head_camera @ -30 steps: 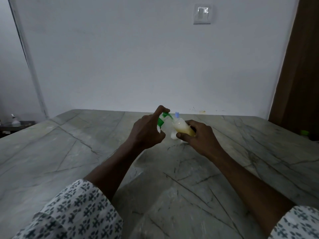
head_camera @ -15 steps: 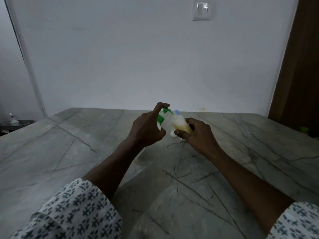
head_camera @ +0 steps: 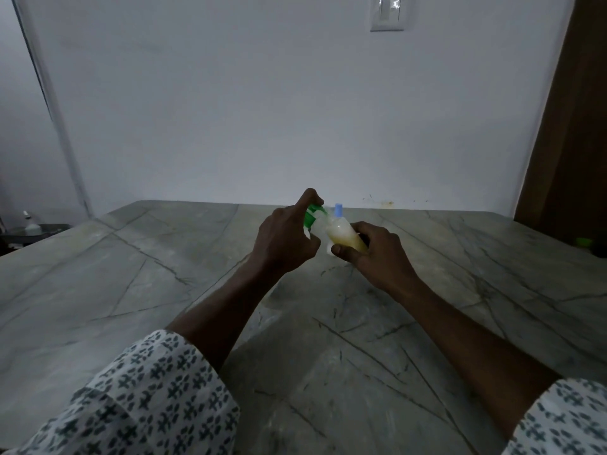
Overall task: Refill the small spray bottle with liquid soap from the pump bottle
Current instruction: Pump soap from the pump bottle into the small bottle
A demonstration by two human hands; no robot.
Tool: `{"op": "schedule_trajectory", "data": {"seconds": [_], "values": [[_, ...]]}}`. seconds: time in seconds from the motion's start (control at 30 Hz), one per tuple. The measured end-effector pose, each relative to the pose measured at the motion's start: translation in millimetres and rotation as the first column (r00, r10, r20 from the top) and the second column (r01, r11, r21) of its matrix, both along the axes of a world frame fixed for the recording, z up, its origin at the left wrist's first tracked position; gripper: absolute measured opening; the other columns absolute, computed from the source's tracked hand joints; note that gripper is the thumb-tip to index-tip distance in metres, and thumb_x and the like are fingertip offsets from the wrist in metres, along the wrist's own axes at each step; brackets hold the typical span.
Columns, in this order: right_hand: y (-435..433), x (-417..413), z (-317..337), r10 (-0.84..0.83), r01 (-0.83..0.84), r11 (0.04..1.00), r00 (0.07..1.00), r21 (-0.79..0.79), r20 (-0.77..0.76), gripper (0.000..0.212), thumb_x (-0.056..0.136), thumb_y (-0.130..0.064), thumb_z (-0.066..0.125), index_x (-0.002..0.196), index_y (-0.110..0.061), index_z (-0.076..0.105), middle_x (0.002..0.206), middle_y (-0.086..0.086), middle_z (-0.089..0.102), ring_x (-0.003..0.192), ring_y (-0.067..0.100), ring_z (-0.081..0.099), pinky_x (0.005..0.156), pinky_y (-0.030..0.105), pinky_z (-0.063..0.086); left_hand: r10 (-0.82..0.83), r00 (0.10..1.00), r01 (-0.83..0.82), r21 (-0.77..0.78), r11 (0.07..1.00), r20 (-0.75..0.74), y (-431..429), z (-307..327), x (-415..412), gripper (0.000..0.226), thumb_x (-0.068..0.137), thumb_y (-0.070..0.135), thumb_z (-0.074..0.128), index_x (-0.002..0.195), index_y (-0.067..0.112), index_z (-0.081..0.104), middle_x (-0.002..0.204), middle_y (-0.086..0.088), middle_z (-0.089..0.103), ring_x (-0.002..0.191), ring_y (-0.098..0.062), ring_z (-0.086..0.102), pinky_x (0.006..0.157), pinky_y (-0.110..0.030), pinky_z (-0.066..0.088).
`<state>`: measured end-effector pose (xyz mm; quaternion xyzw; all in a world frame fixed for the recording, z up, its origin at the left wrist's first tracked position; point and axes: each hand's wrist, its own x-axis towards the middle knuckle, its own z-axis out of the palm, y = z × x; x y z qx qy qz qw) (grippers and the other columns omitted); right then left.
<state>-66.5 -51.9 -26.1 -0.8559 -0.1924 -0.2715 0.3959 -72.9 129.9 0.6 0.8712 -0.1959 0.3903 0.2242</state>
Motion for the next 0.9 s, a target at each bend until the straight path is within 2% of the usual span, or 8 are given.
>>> {"op": "schedule_trajectory", "data": {"seconds": [0.2,0.33,0.43,0.5,0.57,0.67,0.73,0.9], "values": [[0.3,-1.6,2.0,0.005,-0.005,1.000,1.000,0.030,0.006,0.049,0.077,-0.045,0.073,0.115,-0.017,0.062,0.090,-0.005,0.064,0.075,0.007,0.057,0.057,0.016,0.037,-0.047,0.998,0.048,0.012,0.999,-0.048,3.6,2.1,-1.5,0.071,0.072,0.020,0.070,0.133,0.033,0.037,0.088,-0.002,0.068,0.060,-0.014,0.055,0.059,-0.040,0.057],[1.1,-3.5,2.8,0.101,-0.091,0.985,0.993,0.149,-0.059,0.044,0.079,-0.044,0.072,0.112,-0.019,0.062,0.095,-0.003,0.069,0.081,0.009,0.064,0.067,0.026,0.052,-0.120,0.992,0.118,-0.050,0.992,-0.040,3.5,2.3,-2.9,0.079,0.072,0.017,0.072,0.139,0.034,0.034,0.085,-0.002,0.068,0.063,-0.019,0.060,0.062,-0.042,0.058],[2.6,-5.6,4.1,0.224,-0.184,0.946,0.967,0.268,-0.124,0.036,0.081,-0.040,0.071,0.109,-0.019,0.063,0.097,0.001,0.070,0.085,0.012,0.068,0.076,0.035,0.056,-0.206,0.979,0.201,-0.164,0.966,-0.010,0.5,0.4,-3.3,0.083,0.072,0.010,0.073,0.143,0.030,0.036,0.087,0.009,0.065,0.069,-0.011,0.064,0.066,-0.025,0.057],[3.4,-6.2,3.9,0.272,-0.215,0.924,0.951,0.316,-0.145,0.034,0.082,-0.038,0.070,0.109,-0.019,0.063,0.099,0.003,0.071,0.088,0.013,0.068,0.078,0.033,0.056,-0.258,0.966,0.257,-0.237,0.937,0.026,-1.8,-0.8,-2.7,0.083,0.071,0.007,0.072,0.144,0.026,0.038,0.086,0.019,0.062,0.074,-0.005,0.065,0.065,-0.008,0.048],[4.4,-6.5,2.9,0.303,-0.234,0.909,0.940,0.346,-0.160,0.037,0.083,-0.039,0.069,0.112,-0.018,0.063,0.102,0.005,0.071,0.091,0.014,0.068,0.077,0.029,0.054,-0.292,0.954,0.299,-0.284,0.911,0.067,-2.7,-2.5,-1.6,0.081,0.072,0.004,0.072,0.144,0.022,0.038,0.087,0.021,0.063,0.077,0.002,0.064,0.065,-0.002,0.044],[5.9,-6.0,1.4,0.329,-0.239,0.888,0.927,0.393,-0.182,0.029,0.084,-0.039,0.068,0.109,-0.024,0.062,0.105,0.004,0.071,0.094,0.014,0.066,0.074,0.026,0.051,-0.297,0.949,0.315,-0.341,0.886,0.104,2.6,-5.2,1.3,0.083,0.075,0.003,0.072,0.146,0.021,0.034,0.088,0.011,0.067,0.077,-0.002,0.066,0.067,-0.004,0.045],[5.1,-4.1,0.9,0.343,-0.229,0.865,0.920,0.446,-0.192,0.020,0.085,-0.037,0.068,0.103,-0.032,0.062,0.106,0.003,0.069,0.098,0.017,0.065,0.079,0.035,0.054,-0.279,0.954,0.298,-0.383,0.874,0.106,8.5,-6.6,3.5,0.086,0.076,0.004,0.072,0.149,0.023,0.030,0.092,0.006,0.068,0.079,-0.007,0.065,0.070,-0.007,0.048],[-2.8,-0.4,-0.3,0.336,-0.181,0.845,0.911,0.503,-0.237,0.036,0.083,-0.037,0.070,0.116,-0.026,0.062,0.110,-0.002,0.067,0.102,0.020,0.064,0.086,0.045,0.055,-0.251,0.966,0.255,-0.442,0.860,0.069,20.0,-8.9,11.2,0.100,0.078,0.009,0.079,0.155,0.024,0.017,0.112,0.004,0.061,0.097,-0.011,0.061,0.083,-0.018,0.052]]}}
